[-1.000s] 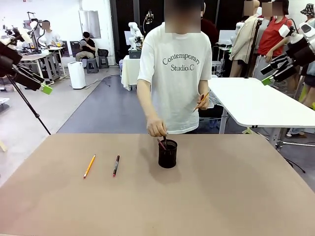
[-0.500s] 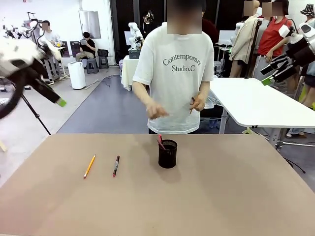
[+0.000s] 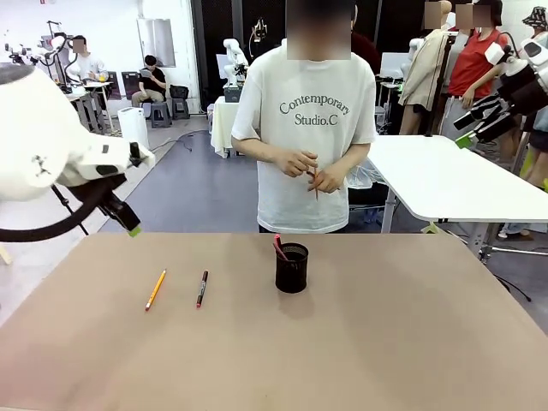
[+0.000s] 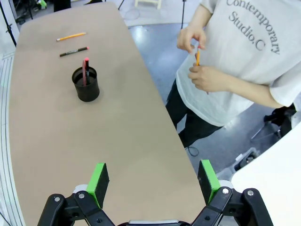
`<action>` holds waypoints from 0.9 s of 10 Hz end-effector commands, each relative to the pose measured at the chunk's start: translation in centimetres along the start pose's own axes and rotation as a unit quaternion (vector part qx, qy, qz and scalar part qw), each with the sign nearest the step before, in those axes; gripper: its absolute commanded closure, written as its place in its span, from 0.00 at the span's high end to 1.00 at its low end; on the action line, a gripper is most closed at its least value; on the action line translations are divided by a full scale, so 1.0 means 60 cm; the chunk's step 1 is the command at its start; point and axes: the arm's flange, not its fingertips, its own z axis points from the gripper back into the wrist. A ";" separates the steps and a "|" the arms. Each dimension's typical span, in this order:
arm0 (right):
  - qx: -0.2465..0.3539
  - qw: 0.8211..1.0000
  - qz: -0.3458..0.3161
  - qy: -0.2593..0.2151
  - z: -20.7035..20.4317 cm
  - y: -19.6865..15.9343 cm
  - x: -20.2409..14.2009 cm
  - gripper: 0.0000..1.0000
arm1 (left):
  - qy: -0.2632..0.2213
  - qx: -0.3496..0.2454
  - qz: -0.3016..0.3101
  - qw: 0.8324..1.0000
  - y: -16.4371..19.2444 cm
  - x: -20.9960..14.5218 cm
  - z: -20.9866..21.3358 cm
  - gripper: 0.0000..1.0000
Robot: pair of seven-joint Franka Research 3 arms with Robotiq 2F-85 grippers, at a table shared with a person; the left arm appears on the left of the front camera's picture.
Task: Place the pens into the pen holder.
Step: Pick up a writing instrument from the table and place it into the Pen holder.
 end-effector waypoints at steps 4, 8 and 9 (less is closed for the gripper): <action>-0.004 1.000 0.006 0.007 0.002 0.000 0.001 1.00 | 0.000 0.000 0.000 1.000 0.000 0.000 0.000 1.00; -0.004 1.000 0.006 0.007 0.002 0.000 0.001 1.00 | -0.001 -0.010 0.000 1.000 -0.005 0.004 -0.006 1.00; -0.004 1.000 0.006 0.007 0.002 0.000 0.001 1.00 | 0.011 0.051 0.061 0.997 -0.018 0.031 -0.022 1.00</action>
